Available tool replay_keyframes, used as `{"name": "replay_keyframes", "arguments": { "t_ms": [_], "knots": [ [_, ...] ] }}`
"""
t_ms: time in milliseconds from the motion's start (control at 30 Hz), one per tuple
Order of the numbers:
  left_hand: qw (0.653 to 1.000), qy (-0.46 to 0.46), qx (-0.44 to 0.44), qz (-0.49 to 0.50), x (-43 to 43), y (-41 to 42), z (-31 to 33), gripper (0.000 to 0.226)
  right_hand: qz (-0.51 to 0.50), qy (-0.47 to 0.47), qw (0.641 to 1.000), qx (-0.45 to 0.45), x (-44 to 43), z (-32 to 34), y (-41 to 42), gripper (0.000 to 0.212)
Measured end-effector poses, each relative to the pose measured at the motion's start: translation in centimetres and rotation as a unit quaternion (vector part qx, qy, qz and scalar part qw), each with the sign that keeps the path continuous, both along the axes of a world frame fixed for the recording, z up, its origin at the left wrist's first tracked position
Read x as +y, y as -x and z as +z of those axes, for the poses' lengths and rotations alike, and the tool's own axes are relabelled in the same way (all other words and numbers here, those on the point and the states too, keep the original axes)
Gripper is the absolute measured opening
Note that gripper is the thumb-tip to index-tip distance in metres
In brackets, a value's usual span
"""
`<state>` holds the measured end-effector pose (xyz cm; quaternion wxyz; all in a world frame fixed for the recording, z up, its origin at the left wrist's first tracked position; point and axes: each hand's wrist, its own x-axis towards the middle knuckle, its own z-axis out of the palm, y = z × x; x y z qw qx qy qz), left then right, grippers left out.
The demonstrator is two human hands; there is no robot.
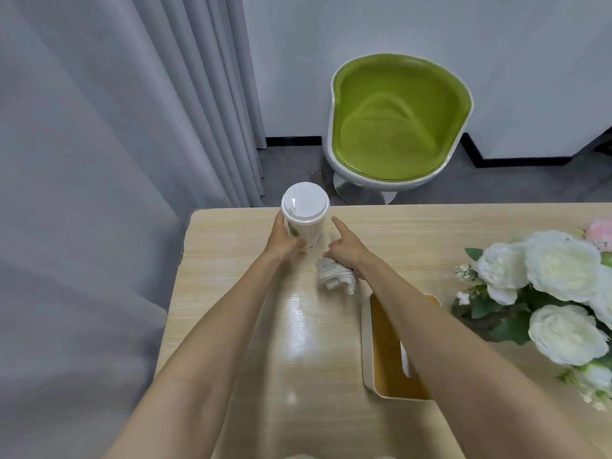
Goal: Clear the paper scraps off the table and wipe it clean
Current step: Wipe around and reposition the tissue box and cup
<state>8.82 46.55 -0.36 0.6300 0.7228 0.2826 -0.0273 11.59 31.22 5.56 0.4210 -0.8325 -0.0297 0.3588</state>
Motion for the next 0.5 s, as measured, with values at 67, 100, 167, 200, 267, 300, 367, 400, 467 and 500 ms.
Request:
{"name": "replay_keyframes", "arguments": {
  "t_ms": [67, 100, 167, 200, 267, 300, 367, 400, 467, 500],
  "knots": [
    [1.0, 0.015, -0.007, 0.0, -0.4, -0.6, -0.4, 0.075, -0.001, -0.047, 0.999, 0.01, 0.1, 0.7, -0.2, 0.075],
    [1.0, 0.017, -0.01, 0.002, -0.8, -0.7, -0.6, 0.072, -0.003, -0.064, 0.998, 0.014, 0.1, 1.1, -0.1, 0.072],
    [0.999, 0.032, -0.017, 0.014, -1.3, -0.6, -1.0, 0.068, -0.022, -0.084, 0.996, 0.017, 0.2, 0.6, -0.2, 0.073],
    [0.999, 0.041, -0.024, 0.018, -1.6, -0.6, -1.2, 0.067, -0.032, -0.078, 0.996, 0.013, 0.3, 0.0, -0.4, 0.075],
    [0.998, 0.042, -0.038, 0.014, -2.0, -0.3, -1.1, 0.065, -0.042, -0.059, 0.997, 0.006, 0.3, -0.9, -0.4, 0.079],
    [0.999, 0.038, -0.038, 0.01, -2.2, -0.2, -1.0, 0.065, -0.042, -0.054, 0.998, 0.008, 0.3, -0.9, -0.3, 0.08],
    [0.999, 0.035, -0.03, 0.005, -2.2, -0.4, -1.2, 0.066, -0.035, -0.052, 0.998, 0.007, 0.2, -1.1, -0.5, 0.078],
    [0.999, 0.034, -0.027, 0.004, -2.0, -0.5, -1.6, 0.067, -0.034, -0.055, 0.998, 0.008, 0.1, -1.1, -0.5, 0.077],
    [0.999, 0.033, -0.009, 0.001, -1.8, -0.3, -1.7, 0.074, -0.046, -0.052, 0.998, 0.006, 0.0, -1.3, -0.5, 0.077],
    [1.0, 0.027, 0.013, 0.003, -1.8, -0.2, -1.7, 0.08, -0.058, -0.043, 0.997, 0.006, -0.1, -1.5, -0.3, 0.076]
  ]
}}
